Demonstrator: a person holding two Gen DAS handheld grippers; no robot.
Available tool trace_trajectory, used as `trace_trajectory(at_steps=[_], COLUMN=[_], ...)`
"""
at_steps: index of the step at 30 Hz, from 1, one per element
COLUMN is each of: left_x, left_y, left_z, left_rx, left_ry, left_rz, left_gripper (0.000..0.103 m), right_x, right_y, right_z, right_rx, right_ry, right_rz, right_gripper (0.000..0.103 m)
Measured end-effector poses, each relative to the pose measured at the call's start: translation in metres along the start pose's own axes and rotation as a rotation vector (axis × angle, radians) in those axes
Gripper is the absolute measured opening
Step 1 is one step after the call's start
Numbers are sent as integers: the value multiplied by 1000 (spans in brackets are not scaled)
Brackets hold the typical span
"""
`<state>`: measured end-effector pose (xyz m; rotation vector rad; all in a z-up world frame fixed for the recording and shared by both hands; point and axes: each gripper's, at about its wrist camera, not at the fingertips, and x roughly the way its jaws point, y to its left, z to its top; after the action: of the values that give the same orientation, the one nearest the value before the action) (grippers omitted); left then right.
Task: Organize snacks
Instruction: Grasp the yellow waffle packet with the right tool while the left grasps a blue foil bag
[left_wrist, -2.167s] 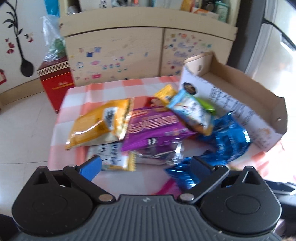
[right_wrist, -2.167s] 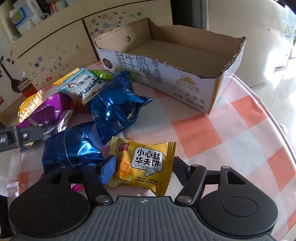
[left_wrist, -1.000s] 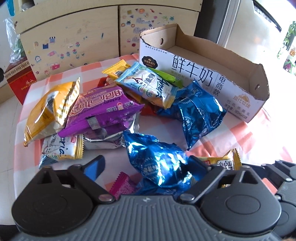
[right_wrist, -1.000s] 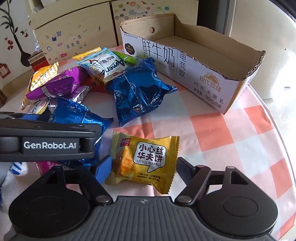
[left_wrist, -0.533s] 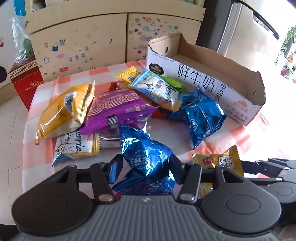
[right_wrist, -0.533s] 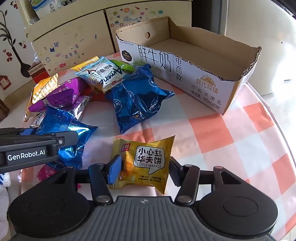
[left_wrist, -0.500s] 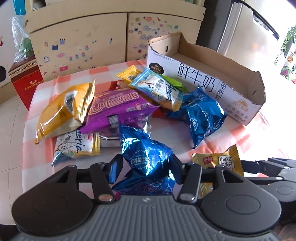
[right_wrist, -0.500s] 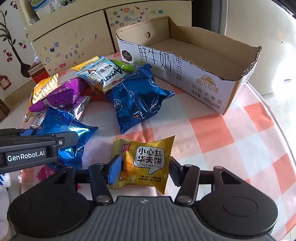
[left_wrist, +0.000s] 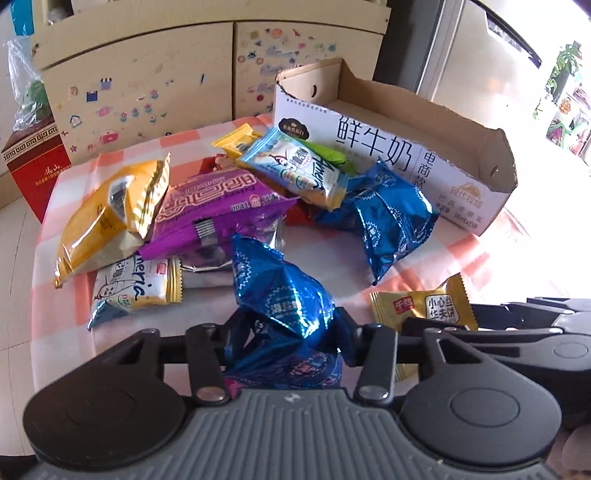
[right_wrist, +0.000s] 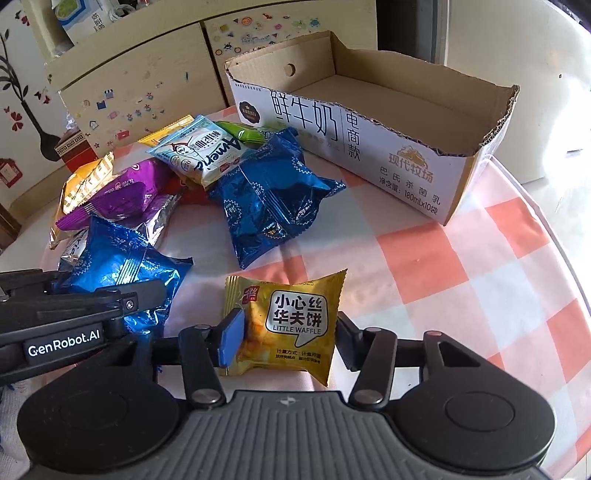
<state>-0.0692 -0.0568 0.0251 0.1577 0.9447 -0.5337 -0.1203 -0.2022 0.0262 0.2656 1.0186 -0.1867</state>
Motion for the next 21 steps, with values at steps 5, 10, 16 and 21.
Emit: trace_trajectory(at_steps=[5, 10, 16, 21], left_x=[-8, -15, -21, -25], left_y=[1, 1, 8, 13], left_z=[0, -1, 1, 2], left_rx=[9, 11, -25, -34], left_ry=[-15, -37, -57, -70], left_rz=[11, 16, 10, 18], left_gripper=[43, 43, 43, 43], right_x=[-4, -3, 2, 5], right_y=[0, 1, 4, 24], right_z=[1, 1, -3, -10], right_rx=[5, 5, 9, -124], right_ry=[-8, 1, 25, 11], right_rz=[10, 18, 35, -50], right_gripper=[52, 54, 87, 77])
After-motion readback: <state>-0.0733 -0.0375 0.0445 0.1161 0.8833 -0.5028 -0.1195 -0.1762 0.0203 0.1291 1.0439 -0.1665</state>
